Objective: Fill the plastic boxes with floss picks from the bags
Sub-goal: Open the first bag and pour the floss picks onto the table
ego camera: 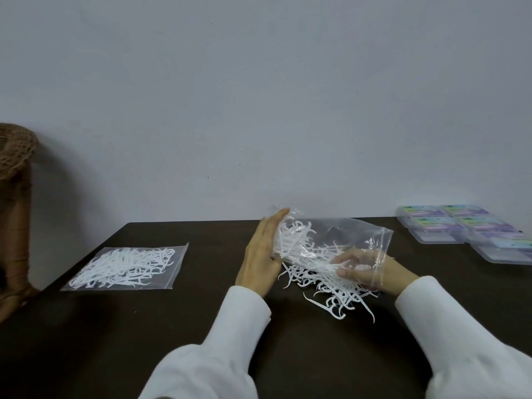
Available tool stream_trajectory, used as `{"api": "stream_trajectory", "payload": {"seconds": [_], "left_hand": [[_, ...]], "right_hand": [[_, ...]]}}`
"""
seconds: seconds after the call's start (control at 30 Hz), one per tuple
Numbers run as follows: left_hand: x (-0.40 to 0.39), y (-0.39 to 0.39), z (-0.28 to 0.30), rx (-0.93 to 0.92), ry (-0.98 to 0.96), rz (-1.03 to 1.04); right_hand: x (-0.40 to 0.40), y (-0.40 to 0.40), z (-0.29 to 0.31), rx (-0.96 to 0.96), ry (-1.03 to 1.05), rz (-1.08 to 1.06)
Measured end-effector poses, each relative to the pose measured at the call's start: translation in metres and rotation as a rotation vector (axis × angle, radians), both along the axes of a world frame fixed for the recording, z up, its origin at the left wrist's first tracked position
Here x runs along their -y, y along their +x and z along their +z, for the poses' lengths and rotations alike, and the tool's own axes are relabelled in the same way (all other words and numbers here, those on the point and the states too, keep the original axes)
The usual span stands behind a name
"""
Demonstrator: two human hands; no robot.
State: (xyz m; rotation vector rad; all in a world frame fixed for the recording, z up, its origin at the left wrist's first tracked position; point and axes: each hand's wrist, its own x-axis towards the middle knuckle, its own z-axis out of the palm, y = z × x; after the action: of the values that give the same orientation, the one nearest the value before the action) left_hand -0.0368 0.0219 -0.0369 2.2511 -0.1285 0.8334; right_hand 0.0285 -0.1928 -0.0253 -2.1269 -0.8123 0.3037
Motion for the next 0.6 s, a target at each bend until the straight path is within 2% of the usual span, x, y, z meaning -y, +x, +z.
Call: {"api": "stream_trajectory", "payload": {"seconds": [0.37, 0.6], "left_hand": [[0.0032, -0.0017, -0.0012, 0.036, 0.01, 0.039], [0.003, -0.0034, 0.0, 0.04, 0.039, 0.065]], "right_hand": [[-0.0028, -0.0068, 0.0046, -0.058, 0.056, 0.06], [-0.0002, -0.0044, 0.0012, 0.036, 0.078, -0.01]]}}
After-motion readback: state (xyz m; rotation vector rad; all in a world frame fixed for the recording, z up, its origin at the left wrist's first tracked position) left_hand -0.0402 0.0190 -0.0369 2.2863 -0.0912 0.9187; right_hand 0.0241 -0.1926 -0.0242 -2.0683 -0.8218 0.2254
